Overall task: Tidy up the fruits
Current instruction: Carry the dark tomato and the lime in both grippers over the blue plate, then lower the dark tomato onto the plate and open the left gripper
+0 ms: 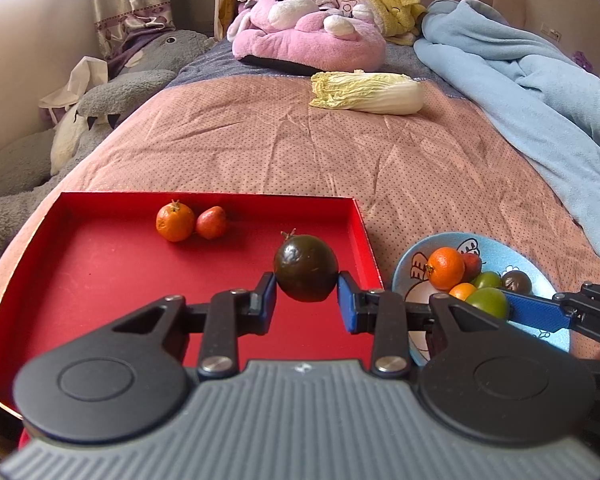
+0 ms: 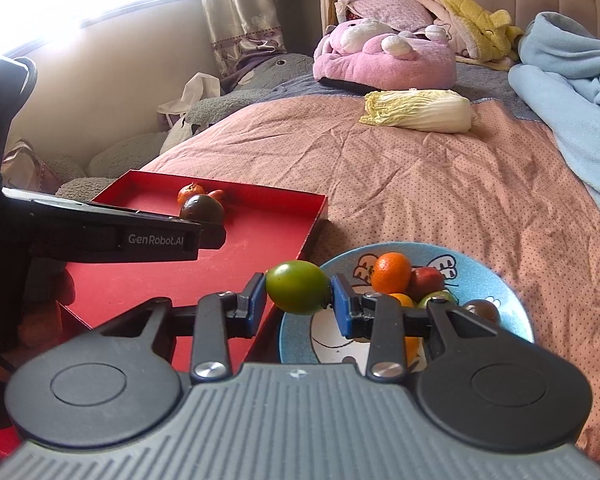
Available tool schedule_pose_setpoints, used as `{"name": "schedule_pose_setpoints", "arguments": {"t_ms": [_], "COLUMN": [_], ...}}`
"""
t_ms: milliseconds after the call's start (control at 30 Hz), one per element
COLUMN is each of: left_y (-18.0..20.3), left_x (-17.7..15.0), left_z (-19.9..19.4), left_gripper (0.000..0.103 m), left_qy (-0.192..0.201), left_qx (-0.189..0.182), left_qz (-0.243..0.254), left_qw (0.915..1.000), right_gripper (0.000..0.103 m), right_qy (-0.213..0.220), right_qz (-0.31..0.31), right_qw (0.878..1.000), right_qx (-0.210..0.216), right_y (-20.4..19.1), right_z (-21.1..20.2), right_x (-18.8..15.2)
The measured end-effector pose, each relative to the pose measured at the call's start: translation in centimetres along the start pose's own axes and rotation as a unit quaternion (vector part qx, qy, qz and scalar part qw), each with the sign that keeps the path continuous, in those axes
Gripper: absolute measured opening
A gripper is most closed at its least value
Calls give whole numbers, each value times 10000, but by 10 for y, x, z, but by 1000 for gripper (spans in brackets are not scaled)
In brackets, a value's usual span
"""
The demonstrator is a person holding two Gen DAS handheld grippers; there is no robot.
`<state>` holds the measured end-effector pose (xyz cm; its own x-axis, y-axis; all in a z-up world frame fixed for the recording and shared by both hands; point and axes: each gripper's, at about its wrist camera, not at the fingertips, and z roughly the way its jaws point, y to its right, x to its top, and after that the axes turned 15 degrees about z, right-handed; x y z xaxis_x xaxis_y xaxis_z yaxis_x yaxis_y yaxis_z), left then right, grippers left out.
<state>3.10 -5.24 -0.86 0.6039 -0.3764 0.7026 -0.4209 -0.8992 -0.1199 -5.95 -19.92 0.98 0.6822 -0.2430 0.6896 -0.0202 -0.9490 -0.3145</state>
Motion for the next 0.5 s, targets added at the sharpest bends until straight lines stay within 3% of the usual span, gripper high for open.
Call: {"name": "schedule_pose_setpoints", "arguments": {"t_ms": [500], "left_y": [49], "left_x": [13], "left_z": [9], "left_gripper": [36], "left_qy": [34], "left_qx": [-462], "left_qz": [277], "left_qw": [9985], "right_gripper": [41], "right_qy": [58], "right_qz": [508], "right_qw": [9970], "right_qx": [-582], "right_y": [64], "right_z": [-25], "right_x": [-21]}}
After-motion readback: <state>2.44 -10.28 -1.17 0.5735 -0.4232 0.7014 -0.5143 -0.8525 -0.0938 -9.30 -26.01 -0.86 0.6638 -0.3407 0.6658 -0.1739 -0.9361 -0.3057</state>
